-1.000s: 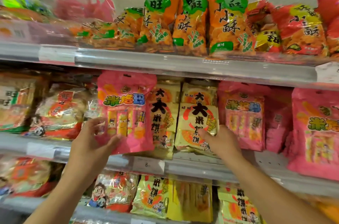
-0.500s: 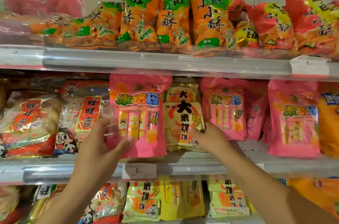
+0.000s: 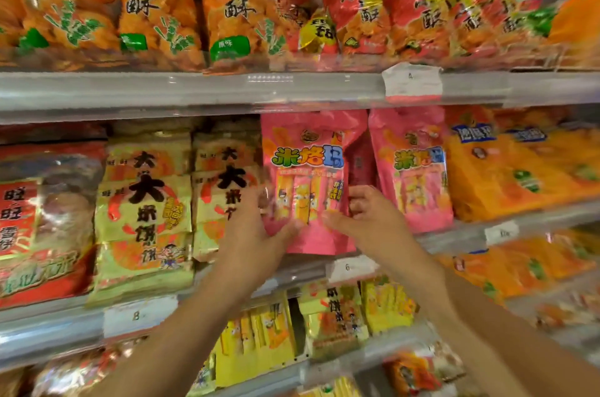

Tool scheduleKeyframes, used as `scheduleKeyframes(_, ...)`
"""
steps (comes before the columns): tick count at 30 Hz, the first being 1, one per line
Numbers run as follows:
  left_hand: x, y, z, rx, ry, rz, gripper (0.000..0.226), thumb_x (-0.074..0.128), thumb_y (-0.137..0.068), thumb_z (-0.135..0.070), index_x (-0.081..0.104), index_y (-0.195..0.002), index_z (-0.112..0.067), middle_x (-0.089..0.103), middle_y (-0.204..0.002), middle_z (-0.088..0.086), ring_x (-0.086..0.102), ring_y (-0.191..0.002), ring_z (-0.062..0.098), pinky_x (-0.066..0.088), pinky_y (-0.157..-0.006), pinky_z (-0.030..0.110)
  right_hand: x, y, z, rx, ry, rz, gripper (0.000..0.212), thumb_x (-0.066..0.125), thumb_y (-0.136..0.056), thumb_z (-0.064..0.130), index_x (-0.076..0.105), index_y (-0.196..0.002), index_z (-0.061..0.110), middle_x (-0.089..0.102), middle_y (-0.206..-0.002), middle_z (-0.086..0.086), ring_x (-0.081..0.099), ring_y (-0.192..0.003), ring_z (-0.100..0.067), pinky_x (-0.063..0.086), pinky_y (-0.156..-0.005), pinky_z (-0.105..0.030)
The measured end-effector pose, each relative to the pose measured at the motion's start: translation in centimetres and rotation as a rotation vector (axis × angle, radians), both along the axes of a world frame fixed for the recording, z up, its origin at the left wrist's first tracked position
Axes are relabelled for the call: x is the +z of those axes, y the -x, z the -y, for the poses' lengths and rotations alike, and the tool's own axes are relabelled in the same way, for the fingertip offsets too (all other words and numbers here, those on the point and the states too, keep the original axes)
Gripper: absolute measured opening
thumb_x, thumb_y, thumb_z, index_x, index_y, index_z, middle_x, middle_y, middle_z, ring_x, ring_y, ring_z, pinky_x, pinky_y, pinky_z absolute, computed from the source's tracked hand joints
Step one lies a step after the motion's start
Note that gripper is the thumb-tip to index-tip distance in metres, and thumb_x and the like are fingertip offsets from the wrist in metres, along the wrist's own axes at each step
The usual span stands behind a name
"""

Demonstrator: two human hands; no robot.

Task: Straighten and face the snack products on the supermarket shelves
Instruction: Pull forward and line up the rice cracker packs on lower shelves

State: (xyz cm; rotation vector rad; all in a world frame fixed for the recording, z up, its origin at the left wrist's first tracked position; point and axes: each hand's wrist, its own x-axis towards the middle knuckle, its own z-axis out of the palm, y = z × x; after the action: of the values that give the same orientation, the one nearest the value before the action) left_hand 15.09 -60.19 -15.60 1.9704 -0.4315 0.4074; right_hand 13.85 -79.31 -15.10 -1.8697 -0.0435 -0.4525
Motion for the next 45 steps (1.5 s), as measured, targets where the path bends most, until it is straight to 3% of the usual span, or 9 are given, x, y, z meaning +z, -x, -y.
scheduleKeyframes(3, 0.4, -1.7, 1.9, -0.05, 0.01, -0.062, 0.056, 0.071, -0.086, -0.028, 0.041, -0.133, -0.027, 0.06, -0.1, -0.015, 0.063, -0.088, 0.003, 0.054, -0.077, 0.027, -0.1, -1.4, 2.7, -0.048, 0.066, -0.024, 0.046, 0.085, -0.071, 0.02, 0.05, -0.1, 0.027, 0.061, -0.09, 0.004, 0.058, -0.078, -0.012, 0.051, -0.069, -0.027)
scheduleKeyframes(6, 0.6, -3.0, 3.2, -0.022, -0.061, -0.039, 0.04, 0.071, -0.085, -0.015, 0.049, -0.11, -0.037, 0.061, -0.091, -0.009, 0.063, -0.086, 0.01, 0.055, -0.08, 0.042, -0.5, -3.0, 3.8, -0.09, 0.099, -0.019, 0.051, 0.084, -0.069, 0.009, 0.049, -0.102, 0.024, 0.056, -0.089, 0.007, 0.055, -0.079, -0.013, 0.052, -0.075, -0.036)
scheduleKeyframes(11, 0.0, -4.3, 4.7, 0.077, -0.117, 0.064, 0.038, 0.069, -0.086, -0.009, 0.045, -0.101, -0.034, 0.058, -0.09, -0.009, 0.06, -0.084, 0.008, 0.044, -0.062, 0.02, -2.2, -5.2, 4.2, -0.077, 0.085, -0.001, 0.049, 0.082, -0.072, 0.006, 0.047, -0.101, 0.025, 0.052, -0.085, 0.019, 0.057, -0.069, 0.005, 0.045, -0.059, -0.009)
scheduleKeyframes(18, -2.1, -4.3, 4.8, 0.1, -0.137, 0.091, 0.035, 0.061, -0.093, -0.02, 0.042, -0.117, -0.037, 0.062, -0.097, -0.014, 0.06, -0.087, 0.004, 0.05, -0.068, 0.023, -4.4, -5.8, 4.5, -0.063, 0.193, 0.057, 0.05, 0.078, -0.079, 0.022, 0.048, -0.119, 0.027, 0.05, -0.091, 0.026, 0.055, -0.078, 0.009, 0.046, -0.071, -0.013)
scheduleKeyframes(23, -2.4, -4.3, 5.0, 0.095, -0.121, 0.088, 0.047, 0.061, -0.093, -0.02, 0.04, -0.133, -0.032, 0.061, -0.11, -0.012, 0.061, -0.098, 0.008, 0.056, -0.085, 0.04, -4.4, -5.6, 4.4, -0.033, 0.24, 0.079, 0.059, 0.076, -0.082, 0.026, 0.044, -0.131, 0.023, 0.053, -0.095, 0.026, 0.058, -0.09, 0.001, 0.052, -0.091, -0.036)
scheduleKeyframes(29, -4.7, -1.7, 3.5, 0.161, -0.189, 0.283, 0.076, 0.067, -0.09, -0.023, 0.022, -0.15, -0.017, 0.036, -0.142, 0.002, 0.037, -0.131, 0.016, 0.031, -0.11, 0.023, -6.5, -2.6, 4.9, -0.077, 0.288, 0.246, 0.066, 0.069, -0.086, 0.023, 0.033, -0.142, 0.027, 0.042, -0.126, 0.024, 0.04, -0.107, 0.026, 0.04, -0.088, -0.005)
scheduleKeyframes(36, -12.8, 2.7, 0.0, 0.276, -0.713, 0.522, 0.054, 0.052, -0.088, -0.002, 0.045, -0.142, -0.006, 0.031, -0.152, 0.026, 0.025, -0.142, 0.044, 0.027, -0.108, 0.063, -14.0, 1.6, 6.0, -0.005, 0.644, 0.318, 0.05, 0.049, -0.095, 0.008, 0.041, -0.144, 0.008, 0.019, -0.159, -0.004, 0.007, -0.149, -0.019, 0.009, -0.121, -0.036)
scheduleKeyframes(40, -14.6, 3.0, -0.5, 0.326, -0.912, 0.487, 0.089, 0.058, -0.071, 0.011, 0.026, -0.151, -0.012, 0.014, -0.159, 0.019, 0.009, -0.147, 0.04, 0.01, -0.118, 0.057, -15.7, 1.1, 6.0, -0.066, 0.838, 0.368, 0.068, 0.052, -0.088, -0.003, 0.024, -0.149, 0.004, 0.009, -0.158, -0.012, 0.004, -0.148, -0.031, 0.003, -0.121, -0.045)
scheduleKeyframes(45, -16.1, 2.8, 0.1, 0.373, -0.868, 0.512, 0.077, 0.047, -0.078, 0.0, 0.026, -0.151, -0.009, 0.014, -0.159, 0.019, 0.007, -0.148, 0.039, 0.004, -0.118, 0.056, -17.1, 0.9, 5.3, -0.129, 0.868, 0.352, 0.076, 0.048, -0.084, 0.003, 0.013, -0.152, 0.005, 0.003, -0.16, -0.011, -0.001, -0.149, -0.03, 0.005, -0.12, -0.05)
